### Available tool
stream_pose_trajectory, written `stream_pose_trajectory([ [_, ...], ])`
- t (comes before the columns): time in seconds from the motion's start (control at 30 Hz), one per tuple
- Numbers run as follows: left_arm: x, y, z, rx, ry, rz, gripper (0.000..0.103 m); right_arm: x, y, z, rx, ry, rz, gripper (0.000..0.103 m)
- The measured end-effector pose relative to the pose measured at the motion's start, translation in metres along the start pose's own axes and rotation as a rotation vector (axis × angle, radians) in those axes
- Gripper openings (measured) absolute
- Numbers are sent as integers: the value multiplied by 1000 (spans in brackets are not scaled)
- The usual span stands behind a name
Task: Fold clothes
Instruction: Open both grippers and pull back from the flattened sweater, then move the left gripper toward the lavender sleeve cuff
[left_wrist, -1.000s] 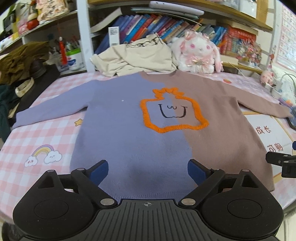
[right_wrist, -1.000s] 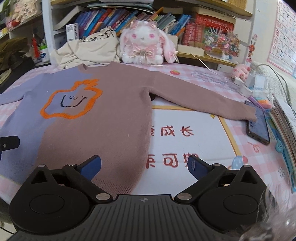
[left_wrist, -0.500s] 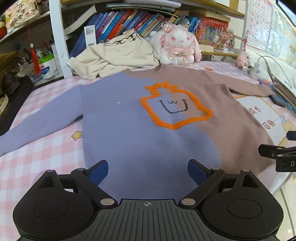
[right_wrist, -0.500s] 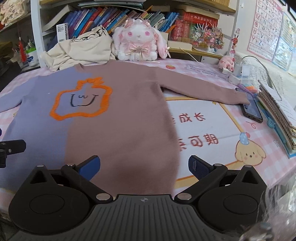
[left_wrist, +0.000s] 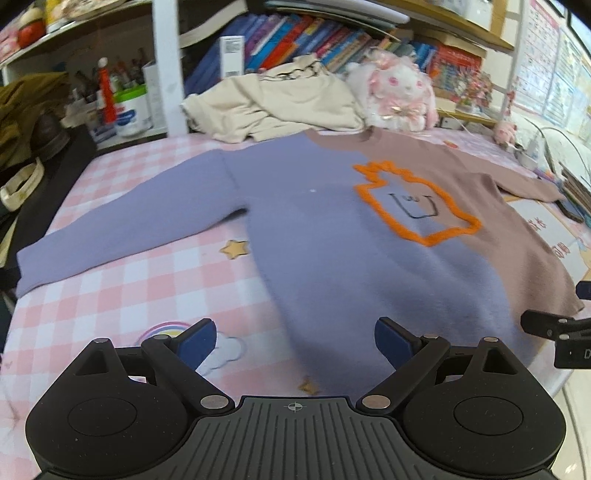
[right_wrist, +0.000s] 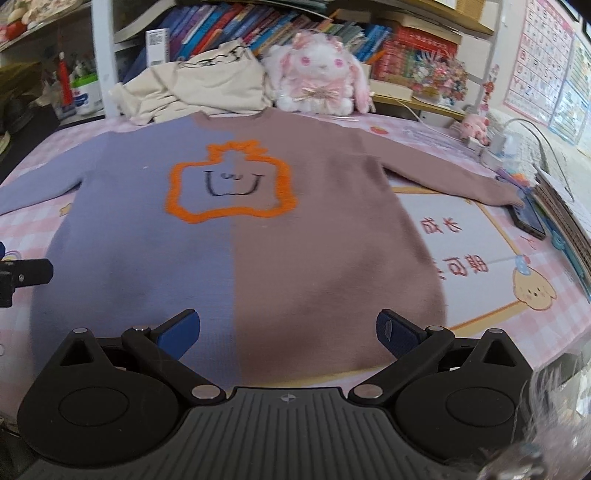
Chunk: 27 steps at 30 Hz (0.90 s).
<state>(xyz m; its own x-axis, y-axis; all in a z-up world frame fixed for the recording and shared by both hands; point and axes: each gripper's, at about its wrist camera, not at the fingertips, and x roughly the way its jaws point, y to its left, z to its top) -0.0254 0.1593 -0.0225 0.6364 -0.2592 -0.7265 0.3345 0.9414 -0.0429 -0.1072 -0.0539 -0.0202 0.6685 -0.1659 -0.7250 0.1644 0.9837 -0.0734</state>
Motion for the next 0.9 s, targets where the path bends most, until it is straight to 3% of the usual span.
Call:
stream_pose_trajectory([
  [0.43, -7, 72, -2, -198, -35, 112, 95, 7, 44, 15, -104, -22, 98, 103],
  [0.9, 11, 151, 8, -389, -123, 243, 95, 6, 34, 21, -106, -37, 82, 103],
])
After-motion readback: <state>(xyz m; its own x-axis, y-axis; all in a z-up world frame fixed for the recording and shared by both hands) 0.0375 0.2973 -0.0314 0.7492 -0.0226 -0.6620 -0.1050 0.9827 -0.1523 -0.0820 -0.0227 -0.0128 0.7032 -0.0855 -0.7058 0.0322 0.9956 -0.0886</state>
